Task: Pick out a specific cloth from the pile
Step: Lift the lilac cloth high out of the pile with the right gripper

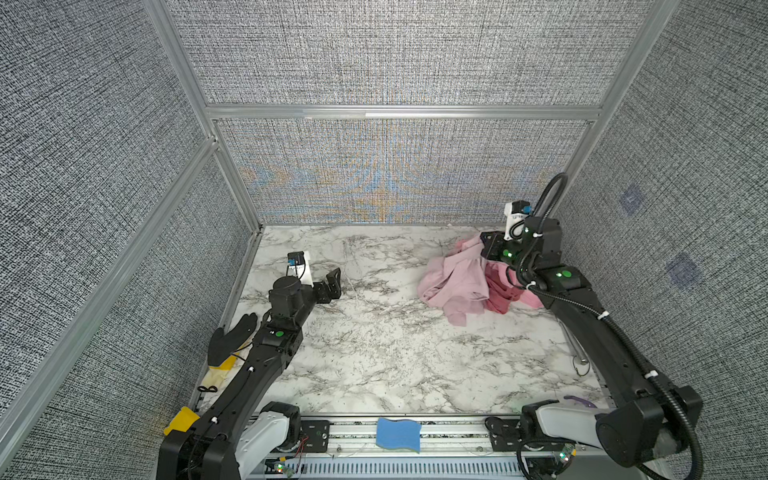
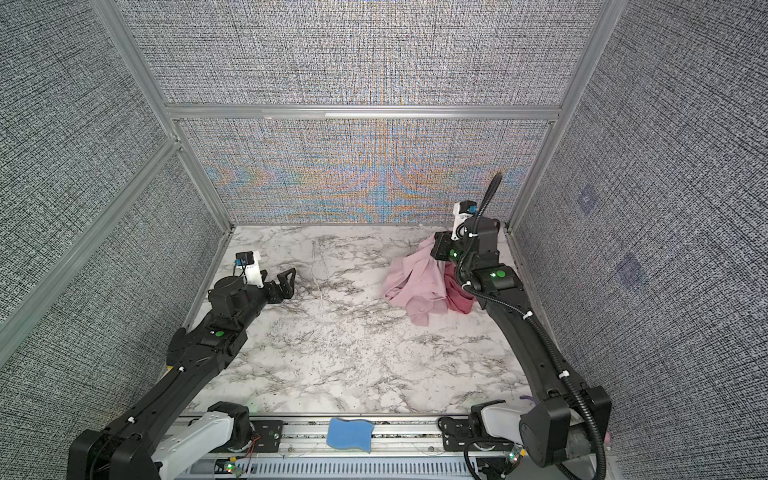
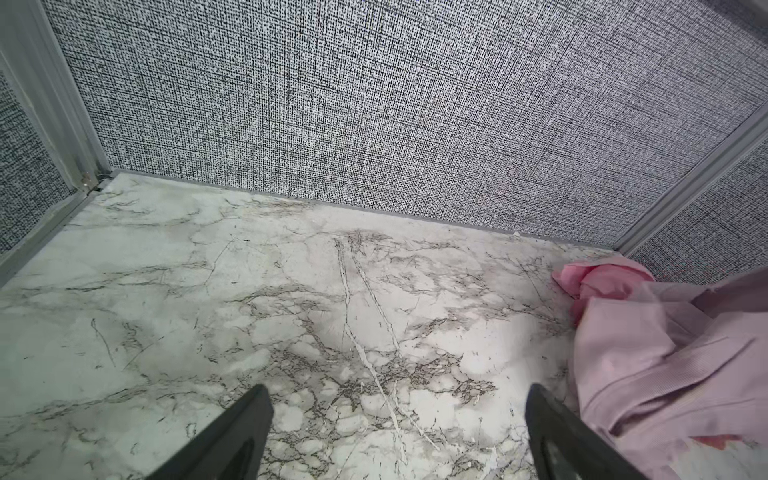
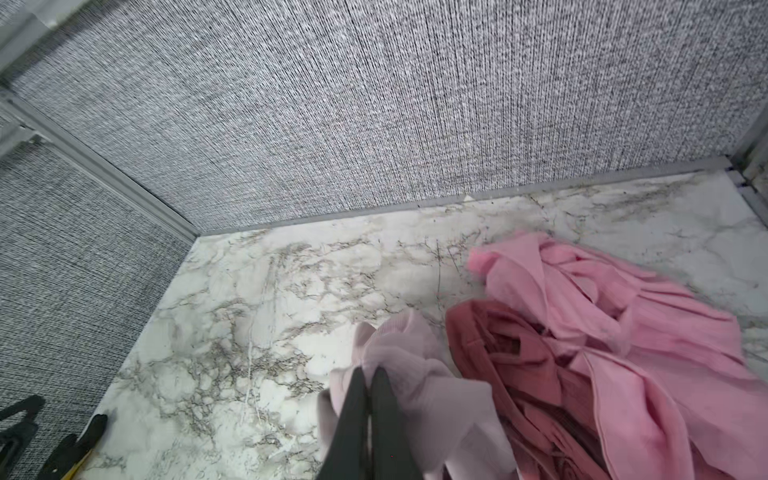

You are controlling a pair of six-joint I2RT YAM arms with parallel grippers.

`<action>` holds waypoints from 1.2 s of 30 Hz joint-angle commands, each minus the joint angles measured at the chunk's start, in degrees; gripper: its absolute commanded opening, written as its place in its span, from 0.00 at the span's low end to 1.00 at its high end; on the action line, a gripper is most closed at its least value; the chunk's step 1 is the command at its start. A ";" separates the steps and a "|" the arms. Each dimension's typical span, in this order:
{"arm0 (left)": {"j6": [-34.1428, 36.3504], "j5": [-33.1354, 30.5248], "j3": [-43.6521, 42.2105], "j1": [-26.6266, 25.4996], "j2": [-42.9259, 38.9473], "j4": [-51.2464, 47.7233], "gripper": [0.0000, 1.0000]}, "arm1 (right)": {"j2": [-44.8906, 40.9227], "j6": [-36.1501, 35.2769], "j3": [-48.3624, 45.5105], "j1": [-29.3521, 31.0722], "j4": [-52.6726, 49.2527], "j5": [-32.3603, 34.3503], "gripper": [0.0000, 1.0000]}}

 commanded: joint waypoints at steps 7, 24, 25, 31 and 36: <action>0.49 -0.67 1.87 0.02 -1.95 -1.37 0.97 | -0.37 3.54 7.49 0.10 4.09 -12.12 0.00; -1.67 -7.39 11.92 0.02 -3.94 -13.61 0.99 | 7.03 4.69 28.21 9.26 6.20 -28.90 0.00; -1.68 -7.68 12.44 0.02 -4.35 -14.48 0.99 | 7.93 4.71 29.40 10.05 6.28 -29.66 0.00; -1.76 -9.89 16.89 0.02 -6.70 -22.88 0.99 | 14.22 5.26 34.69 14.02 6.58 -31.27 0.00; -2.02 -12.09 18.04 0.03 -11.18 -29.13 0.99 | 22.26 5.98 38.84 18.18 7.29 -32.61 0.00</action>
